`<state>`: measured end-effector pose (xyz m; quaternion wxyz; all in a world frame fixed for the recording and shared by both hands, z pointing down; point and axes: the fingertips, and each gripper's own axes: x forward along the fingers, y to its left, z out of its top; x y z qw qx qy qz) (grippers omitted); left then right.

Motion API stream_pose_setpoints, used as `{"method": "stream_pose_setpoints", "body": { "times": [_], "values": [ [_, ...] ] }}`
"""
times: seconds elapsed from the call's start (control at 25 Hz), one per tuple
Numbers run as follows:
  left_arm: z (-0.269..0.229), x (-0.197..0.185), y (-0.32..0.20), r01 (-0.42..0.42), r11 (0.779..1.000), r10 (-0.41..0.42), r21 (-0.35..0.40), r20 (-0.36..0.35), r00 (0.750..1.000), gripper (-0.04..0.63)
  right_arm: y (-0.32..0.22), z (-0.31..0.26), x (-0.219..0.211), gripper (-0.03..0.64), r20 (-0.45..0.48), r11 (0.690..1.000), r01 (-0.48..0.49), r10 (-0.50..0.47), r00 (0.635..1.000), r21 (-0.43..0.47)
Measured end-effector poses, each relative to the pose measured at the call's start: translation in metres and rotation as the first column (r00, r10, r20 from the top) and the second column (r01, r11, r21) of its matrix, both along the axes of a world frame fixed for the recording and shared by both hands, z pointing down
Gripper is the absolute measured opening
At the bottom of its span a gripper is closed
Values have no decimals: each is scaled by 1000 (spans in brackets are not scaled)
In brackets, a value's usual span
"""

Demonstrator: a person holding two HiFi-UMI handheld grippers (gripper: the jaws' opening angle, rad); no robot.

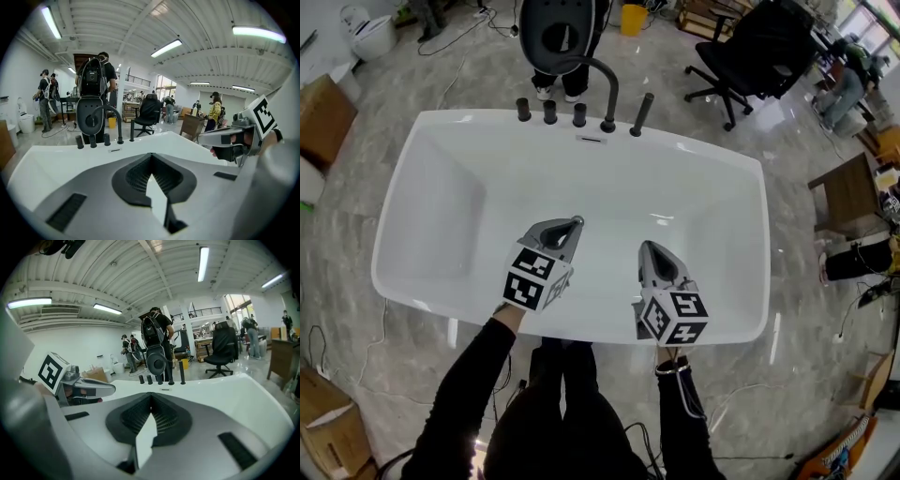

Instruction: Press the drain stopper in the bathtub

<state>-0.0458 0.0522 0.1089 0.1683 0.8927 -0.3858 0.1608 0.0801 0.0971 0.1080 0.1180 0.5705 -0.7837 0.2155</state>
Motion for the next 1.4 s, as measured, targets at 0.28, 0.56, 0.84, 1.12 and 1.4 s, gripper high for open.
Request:
{"method": "stream_pose_setpoints", "body": {
  "times": [0.28, 0.56, 0.84, 1.12, 1.4],
  "values": [
    [-24, 2, 14, 0, 1000, 1, 30, -36, 999, 0, 4, -19, -11, 2, -19, 999, 16, -16, 1000, 40],
    [-32, -2, 24, 4, 999, -3, 43, -37, 999, 0, 11, -32, -24, 2, -21, 997, 46, -44, 999, 62],
    [-39, -2, 29, 6, 999, -4, 48, -53, 999, 0, 15, -38, -24, 0, -59, 996, 59, -55, 997, 73],
    [-42, -7, 31, 17, 999, -14, 45, -64, 998, 0, 14, -42, -29, 2, -63, 995, 64, -59, 996, 78],
    [-40, -14, 31, 30, 999, -27, 41, -70, 997, 0, 14, -37, -37, 1, -58, 995, 68, -64, 996, 69]
  ]
}}
